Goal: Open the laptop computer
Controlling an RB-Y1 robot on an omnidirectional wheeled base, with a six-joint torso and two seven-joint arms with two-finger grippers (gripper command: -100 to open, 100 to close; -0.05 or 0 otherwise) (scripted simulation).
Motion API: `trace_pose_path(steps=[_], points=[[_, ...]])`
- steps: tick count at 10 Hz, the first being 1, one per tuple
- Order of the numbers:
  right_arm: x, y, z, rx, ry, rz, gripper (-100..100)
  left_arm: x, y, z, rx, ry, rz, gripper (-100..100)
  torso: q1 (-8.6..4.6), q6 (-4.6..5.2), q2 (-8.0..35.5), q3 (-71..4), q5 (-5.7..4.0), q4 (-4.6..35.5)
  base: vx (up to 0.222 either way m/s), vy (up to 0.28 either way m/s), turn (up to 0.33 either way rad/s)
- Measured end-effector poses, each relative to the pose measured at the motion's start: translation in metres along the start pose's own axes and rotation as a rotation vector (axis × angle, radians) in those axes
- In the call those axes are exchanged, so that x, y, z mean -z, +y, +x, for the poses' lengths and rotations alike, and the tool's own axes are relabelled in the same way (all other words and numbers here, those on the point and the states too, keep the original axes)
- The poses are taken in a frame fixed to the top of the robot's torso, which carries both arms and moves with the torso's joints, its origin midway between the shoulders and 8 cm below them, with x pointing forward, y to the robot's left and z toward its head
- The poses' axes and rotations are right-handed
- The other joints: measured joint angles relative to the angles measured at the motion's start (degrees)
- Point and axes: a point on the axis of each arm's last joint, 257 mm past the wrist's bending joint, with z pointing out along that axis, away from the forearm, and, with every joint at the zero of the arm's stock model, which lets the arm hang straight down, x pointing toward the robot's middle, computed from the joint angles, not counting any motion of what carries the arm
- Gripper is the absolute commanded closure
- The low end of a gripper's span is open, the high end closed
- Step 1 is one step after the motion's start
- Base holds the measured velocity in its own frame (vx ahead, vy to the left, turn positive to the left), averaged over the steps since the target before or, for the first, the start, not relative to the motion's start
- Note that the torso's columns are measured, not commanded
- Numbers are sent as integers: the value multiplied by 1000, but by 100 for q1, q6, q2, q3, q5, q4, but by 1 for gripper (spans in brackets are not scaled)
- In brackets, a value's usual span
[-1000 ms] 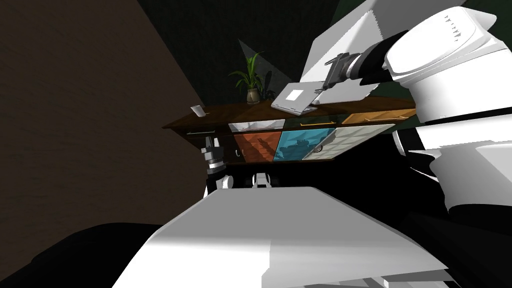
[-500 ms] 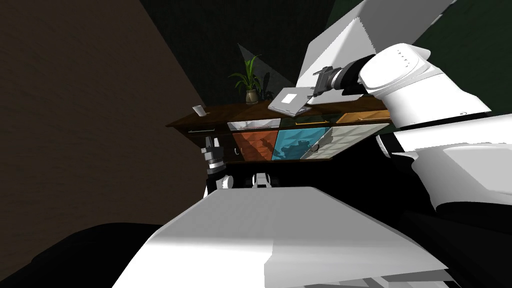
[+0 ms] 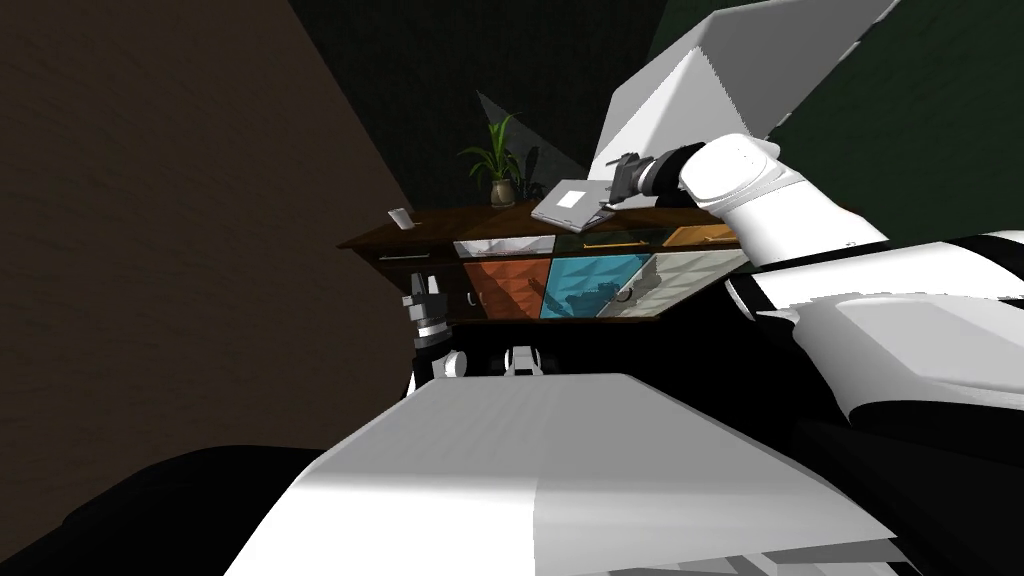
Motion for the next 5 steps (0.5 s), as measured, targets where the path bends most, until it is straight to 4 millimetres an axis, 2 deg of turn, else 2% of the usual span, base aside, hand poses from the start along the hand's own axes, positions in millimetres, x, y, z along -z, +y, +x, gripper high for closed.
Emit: trace_pose_path(steps=[1, 2, 4, 5], points=[[-3, 5, -5, 14, -6, 1, -100, 0, 0, 0, 0, 0, 0, 0, 8, 7, -10, -6, 3, 0, -17, -23, 3], [-3, 5, -6, 14, -7, 2, -100, 0, 0, 0, 0, 0, 0, 0, 26, 0, -11, -8, 15, 9, -15, -17, 209], [2, 8, 16, 10, 33, -6, -100, 0, 0, 0, 0, 0, 0, 0, 29, -7, 11, 6, 21, 20, -22, -30, 292], [4, 11, 27, 7, 58, -11, -100, 0, 0, 0, 0, 0, 0, 0, 25, -6, 17, 10, 19, 23, -7, -15, 58]])
